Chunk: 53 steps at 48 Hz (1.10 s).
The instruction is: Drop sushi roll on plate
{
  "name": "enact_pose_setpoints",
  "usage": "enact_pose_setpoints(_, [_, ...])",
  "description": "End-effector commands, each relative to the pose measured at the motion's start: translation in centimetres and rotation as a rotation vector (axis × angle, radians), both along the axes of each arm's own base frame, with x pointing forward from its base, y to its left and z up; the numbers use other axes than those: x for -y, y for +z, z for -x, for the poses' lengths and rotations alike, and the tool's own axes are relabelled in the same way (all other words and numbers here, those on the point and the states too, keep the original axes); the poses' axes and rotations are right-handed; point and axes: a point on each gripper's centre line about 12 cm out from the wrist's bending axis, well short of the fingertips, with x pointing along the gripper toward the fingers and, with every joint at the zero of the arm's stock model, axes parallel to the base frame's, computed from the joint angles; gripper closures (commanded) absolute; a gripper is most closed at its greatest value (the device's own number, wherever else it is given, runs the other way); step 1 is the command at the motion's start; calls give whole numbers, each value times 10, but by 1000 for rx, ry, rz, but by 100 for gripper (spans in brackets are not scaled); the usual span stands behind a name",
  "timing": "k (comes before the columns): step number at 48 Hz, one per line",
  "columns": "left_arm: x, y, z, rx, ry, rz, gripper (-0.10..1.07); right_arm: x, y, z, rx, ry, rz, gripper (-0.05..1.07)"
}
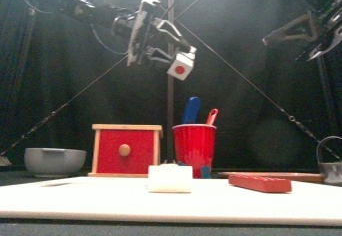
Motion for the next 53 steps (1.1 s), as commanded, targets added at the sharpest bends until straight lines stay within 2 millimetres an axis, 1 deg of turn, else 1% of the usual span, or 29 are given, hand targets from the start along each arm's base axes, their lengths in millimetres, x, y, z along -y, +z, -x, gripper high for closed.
enact_pose_setpoints(1, [-9, 17, -27, 49, 1, -21, 30, 1, 5, -2, 10, -3, 4, 101])
enact_pose_setpoints(5, [-17, 14, -49, 45, 14, -24, 30, 1, 4, -2, 7, -2, 4, 101])
enact_pose_setpoints(9, [-24, 15, -71, 42, 29, -42, 30, 1, 3, -1, 7, -2, 4, 101])
enact_pose_setpoints(14, [-32, 17, -89, 21, 59, -74, 30, -1, 2, 0, -6, 4, 2, 101])
enact_pose_setpoints(19, [-38, 23, -103, 8, 95, -90, 30, -2, 2, 2, -20, 10, 1, 101])
enact_pose_setpoints(30, [-55, 5, -139, -80, 188, -98, 30, -8, 14, 11, 20, 35, 5, 101])
enact_pose_setpoints(35, [-61, -4, -151, -116, 227, -86, 30, -8, 15, 13, 26, 37, 5, 101])
enact_pose_setpoints(42, [-61, -15, -164, -174, 263, -74, 30, -8, 9, 12, -5, 39, 4, 101])
enact_pose_setpoints(48, [-56, -23, -172, -234, 265, -59, 30, -8, 7, 12, -29, 38, 2, 101])
enact_pose_setpoints(53, [-49, -36, -179, -277, 239, -30, 30, -8, 7, 12, -42, 40, 3, 101])
